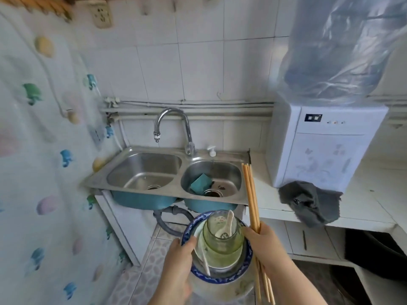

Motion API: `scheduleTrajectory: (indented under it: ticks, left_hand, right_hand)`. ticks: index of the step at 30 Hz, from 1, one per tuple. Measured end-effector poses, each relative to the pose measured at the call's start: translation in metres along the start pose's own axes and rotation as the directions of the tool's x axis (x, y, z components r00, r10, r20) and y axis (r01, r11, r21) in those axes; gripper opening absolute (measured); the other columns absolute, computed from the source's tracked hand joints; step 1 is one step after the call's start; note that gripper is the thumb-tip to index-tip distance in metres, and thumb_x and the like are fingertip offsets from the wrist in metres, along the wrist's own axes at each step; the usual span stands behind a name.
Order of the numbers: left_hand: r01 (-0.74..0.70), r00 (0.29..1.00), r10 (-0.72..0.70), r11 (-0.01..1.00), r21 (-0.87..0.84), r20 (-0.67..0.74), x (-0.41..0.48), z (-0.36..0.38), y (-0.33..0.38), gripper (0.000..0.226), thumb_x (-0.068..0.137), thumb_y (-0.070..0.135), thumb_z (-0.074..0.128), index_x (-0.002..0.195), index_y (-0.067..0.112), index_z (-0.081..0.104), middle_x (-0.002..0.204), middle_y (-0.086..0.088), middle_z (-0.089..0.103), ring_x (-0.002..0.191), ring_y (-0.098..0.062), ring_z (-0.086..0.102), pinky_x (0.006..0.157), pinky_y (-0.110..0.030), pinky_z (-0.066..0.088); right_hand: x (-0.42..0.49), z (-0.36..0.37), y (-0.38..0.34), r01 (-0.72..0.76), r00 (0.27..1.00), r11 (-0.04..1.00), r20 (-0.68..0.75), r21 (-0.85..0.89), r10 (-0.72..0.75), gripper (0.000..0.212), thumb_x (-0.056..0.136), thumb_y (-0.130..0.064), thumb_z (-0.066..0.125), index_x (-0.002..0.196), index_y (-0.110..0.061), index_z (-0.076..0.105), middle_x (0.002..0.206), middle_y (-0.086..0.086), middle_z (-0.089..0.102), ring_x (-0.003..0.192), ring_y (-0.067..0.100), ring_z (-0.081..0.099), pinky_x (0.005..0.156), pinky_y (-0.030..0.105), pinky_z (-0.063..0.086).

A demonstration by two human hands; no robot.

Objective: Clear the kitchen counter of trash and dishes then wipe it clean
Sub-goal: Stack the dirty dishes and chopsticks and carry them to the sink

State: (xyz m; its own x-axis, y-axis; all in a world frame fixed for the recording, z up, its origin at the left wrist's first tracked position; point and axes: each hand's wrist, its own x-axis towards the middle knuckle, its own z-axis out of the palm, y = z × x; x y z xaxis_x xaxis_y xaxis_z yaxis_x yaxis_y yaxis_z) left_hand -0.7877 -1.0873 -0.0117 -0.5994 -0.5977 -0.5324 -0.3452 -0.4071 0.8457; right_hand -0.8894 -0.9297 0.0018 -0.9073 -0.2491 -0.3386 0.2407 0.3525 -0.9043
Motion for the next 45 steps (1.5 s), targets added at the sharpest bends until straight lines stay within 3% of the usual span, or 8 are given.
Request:
scheduleTrajectory:
  ticks: [4, 8, 15, 23, 30, 34, 40, 45]
  left_hand:
    - [-0.031, 0.999, 0.031, 0.999, -0.033, -0.012, 0.059, 0.013, 0.038, 0.017, 0.094, 0.022, 0.055, 0.109, 0.016, 0.060, 0.112, -0.012, 0.066, 0.103, -0.031, 0.062, 0.099, -0.052, 0.046]
    - [-0.040, 0.999, 0.040, 0.999, -0.011, 0.024, 0.126, 0.023, 0.067, 0.045, 0.092, 0.027, 0.058, 0.134, 0.017, 0.050, 0.132, -0.008, 0.057, 0.119, -0.031, 0.054, 0.105, -0.052, 0.041]
    - [0.022, 0.986, -0.026, 0.999, 0.029, 0.162, 0.235, 0.044, 0.130, 0.033, 0.091, 0.026, 0.059, 0.122, 0.017, 0.055, 0.113, -0.011, 0.067, 0.099, -0.032, 0.066, 0.086, -0.049, 0.055]
    - [0.149, 0.969, -0.163, 0.985, 0.083, 0.187, 0.366, 0.081, 0.131, 0.086, 0.057, 0.052, 0.067, 0.137, 0.029, 0.045, 0.135, -0.004, 0.056, 0.117, -0.030, 0.057, 0.099, -0.053, 0.046]
    - [0.291, 0.947, -0.297, 0.954, 0.068, 0.118, 0.389, 0.105, 0.130, 0.055, 0.091, 0.029, 0.057, 0.142, 0.018, 0.039, 0.135, -0.011, 0.051, 0.116, -0.031, 0.051, 0.097, -0.046, 0.044]
    - [0.398, 0.915, -0.401, 0.915, 0.069, 0.037, 0.413, 0.114, 0.107, 0.052, 0.088, 0.032, 0.059, 0.135, 0.016, 0.046, 0.124, -0.011, 0.056, 0.103, -0.028, 0.054, 0.084, -0.037, 0.044]
    - [0.504, 0.862, -0.506, 0.855, 0.121, -0.021, 0.467, 0.121, 0.037, 0.061, 0.067, 0.028, 0.067, 0.126, 0.017, 0.056, 0.106, -0.014, 0.068, 0.091, -0.034, 0.067, 0.085, -0.046, 0.055]
    - [0.513, 0.858, -0.508, 0.849, 0.123, -0.072, 0.466, 0.131, 0.036, 0.063, 0.061, 0.022, 0.069, 0.122, 0.017, 0.055, 0.105, -0.012, 0.067, 0.092, -0.032, 0.065, 0.088, -0.048, 0.053]
  right_hand:
    - [0.060, 0.020, -0.027, 0.007, 1.000, 1.000, 0.030, 0.003, -0.007, 0.012, 0.090, -0.019, 0.054, 0.083, -0.008, 0.052, 0.069, 0.009, 0.050, 0.062, 0.019, 0.046, 0.058, 0.034, 0.042]
    - [0.114, 0.038, -0.051, -0.004, 1.000, 1.000, 0.029, -0.001, 0.004, 0.014, 0.091, -0.019, 0.055, 0.081, -0.008, 0.052, 0.069, 0.009, 0.049, 0.062, 0.020, 0.046, 0.058, 0.032, 0.041]
    - [0.215, 0.069, -0.089, -0.074, 0.995, 0.993, -0.053, 0.092, 0.079, 0.016, 0.088, -0.022, 0.060, 0.089, -0.007, 0.056, 0.076, 0.014, 0.059, 0.067, 0.024, 0.056, 0.074, 0.049, 0.056]
    - [0.307, 0.087, -0.105, -0.191, 0.972, 0.962, -0.102, 0.194, 0.213, 0.019, 0.089, -0.018, 0.061, 0.101, -0.003, 0.057, 0.080, 0.017, 0.060, 0.072, 0.026, 0.058, 0.076, 0.044, 0.056]
    - [0.372, 0.097, -0.088, -0.322, 0.942, 0.932, -0.042, 0.167, 0.333, 0.016, 0.090, -0.020, 0.060, 0.102, -0.010, 0.054, 0.103, 0.023, 0.067, 0.098, 0.037, 0.067, 0.087, 0.050, 0.055]
    - [0.392, 0.105, -0.070, -0.382, 0.921, 0.918, -0.043, 0.106, 0.388, 0.007, 0.090, -0.018, 0.058, 0.090, -0.017, 0.052, 0.103, 0.020, 0.065, 0.099, 0.034, 0.065, 0.091, 0.047, 0.053]
    - [0.409, 0.109, -0.034, -0.502, 0.865, 0.865, -0.011, 0.003, 0.502, 0.025, 0.087, -0.019, 0.060, 0.110, -0.011, 0.057, 0.094, 0.012, 0.068, 0.087, 0.025, 0.067, 0.076, 0.036, 0.056]
    - [0.414, 0.106, -0.019, -0.566, 0.824, 0.824, -0.017, -0.037, 0.566, 0.006, 0.089, -0.016, 0.055, 0.095, -0.016, 0.052, 0.088, 0.010, 0.064, 0.074, 0.019, 0.060, 0.077, 0.035, 0.055]
